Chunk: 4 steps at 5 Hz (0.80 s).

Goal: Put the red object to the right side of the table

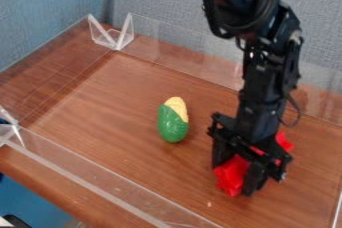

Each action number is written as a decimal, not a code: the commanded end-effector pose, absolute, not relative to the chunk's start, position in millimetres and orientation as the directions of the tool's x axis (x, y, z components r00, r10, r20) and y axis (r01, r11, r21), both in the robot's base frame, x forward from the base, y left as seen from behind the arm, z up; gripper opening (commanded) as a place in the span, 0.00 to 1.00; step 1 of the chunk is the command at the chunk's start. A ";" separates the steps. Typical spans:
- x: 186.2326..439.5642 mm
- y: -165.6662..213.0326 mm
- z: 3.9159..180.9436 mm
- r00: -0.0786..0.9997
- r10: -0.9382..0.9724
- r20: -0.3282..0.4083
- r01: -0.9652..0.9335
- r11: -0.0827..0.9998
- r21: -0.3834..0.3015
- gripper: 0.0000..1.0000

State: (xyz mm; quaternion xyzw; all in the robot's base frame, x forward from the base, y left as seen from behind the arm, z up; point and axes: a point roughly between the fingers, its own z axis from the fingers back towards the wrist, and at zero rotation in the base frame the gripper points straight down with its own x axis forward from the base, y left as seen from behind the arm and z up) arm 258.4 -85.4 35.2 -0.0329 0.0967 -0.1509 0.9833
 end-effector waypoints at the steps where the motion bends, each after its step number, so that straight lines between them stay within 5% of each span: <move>1: 262.7 -80.8 61.5 0.955 -0.280 -0.100 0.273 0.959 -0.076 0.00; 4: 286.3 -96.4 51.8 0.940 -0.322 -0.113 0.313 0.945 -0.094 0.00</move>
